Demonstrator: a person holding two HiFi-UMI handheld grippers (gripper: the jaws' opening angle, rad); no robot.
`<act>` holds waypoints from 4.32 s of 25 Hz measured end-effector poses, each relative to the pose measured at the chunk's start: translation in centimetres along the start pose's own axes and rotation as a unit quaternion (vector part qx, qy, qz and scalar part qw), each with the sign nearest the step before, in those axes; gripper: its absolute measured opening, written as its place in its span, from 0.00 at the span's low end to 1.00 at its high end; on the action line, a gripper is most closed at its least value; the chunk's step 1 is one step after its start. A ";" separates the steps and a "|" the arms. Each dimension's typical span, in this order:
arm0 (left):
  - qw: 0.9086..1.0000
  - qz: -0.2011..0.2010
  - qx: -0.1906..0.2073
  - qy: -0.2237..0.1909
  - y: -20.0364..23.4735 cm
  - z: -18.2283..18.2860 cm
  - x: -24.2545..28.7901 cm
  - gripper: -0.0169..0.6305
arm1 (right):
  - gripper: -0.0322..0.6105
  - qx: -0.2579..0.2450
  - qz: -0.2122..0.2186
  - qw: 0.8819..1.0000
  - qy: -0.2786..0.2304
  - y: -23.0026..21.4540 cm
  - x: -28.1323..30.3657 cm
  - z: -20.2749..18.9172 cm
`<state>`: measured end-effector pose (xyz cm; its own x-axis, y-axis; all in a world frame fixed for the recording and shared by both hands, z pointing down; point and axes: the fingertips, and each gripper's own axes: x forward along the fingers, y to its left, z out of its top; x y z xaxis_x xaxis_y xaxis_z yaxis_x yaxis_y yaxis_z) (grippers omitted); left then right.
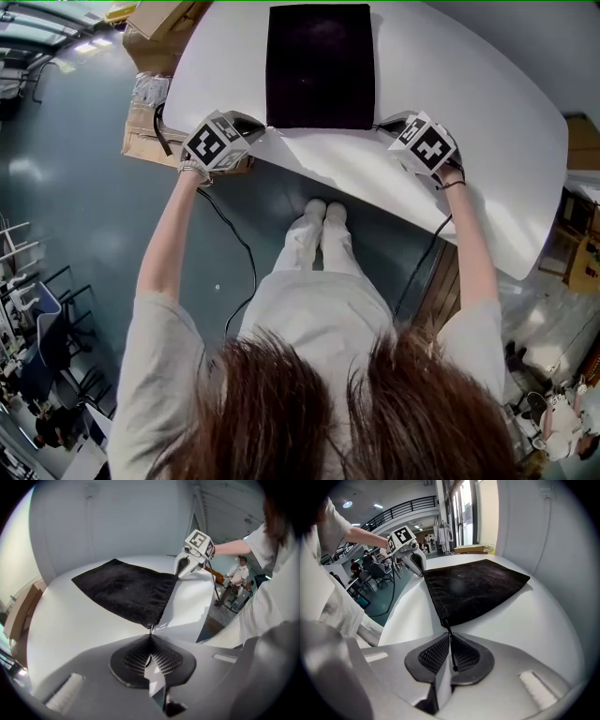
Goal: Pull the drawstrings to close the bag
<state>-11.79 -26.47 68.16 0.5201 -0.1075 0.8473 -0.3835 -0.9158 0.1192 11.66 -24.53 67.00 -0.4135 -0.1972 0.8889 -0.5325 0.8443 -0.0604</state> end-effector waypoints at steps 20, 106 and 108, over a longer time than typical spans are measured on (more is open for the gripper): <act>0.995 0.078 -0.056 -0.021 0.9 0.3 -0.7 0.02 | 0.07 0.003 -0.041 0.999 -0.030 -0.7 -0.5 1.0; 0.899 0.307 0.013 -0.312 7.7 20.1 -29.6 0.02 | 0.07 -0.036 -0.244 0.905 -0.346 -8.3 -27.7 21.2; 0.896 0.311 0.016 -0.316 7.8 20.5 -30.2 0.02 | 0.07 -0.039 -0.247 0.902 -0.352 -8.4 -28.3 21.6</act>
<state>-14.83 -38.27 32.92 0.5450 -0.7899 0.2810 -0.7327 -0.6117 -0.2984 11.84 -36.78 32.57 -0.5211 -0.8031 0.2889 -0.7381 0.5940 0.3199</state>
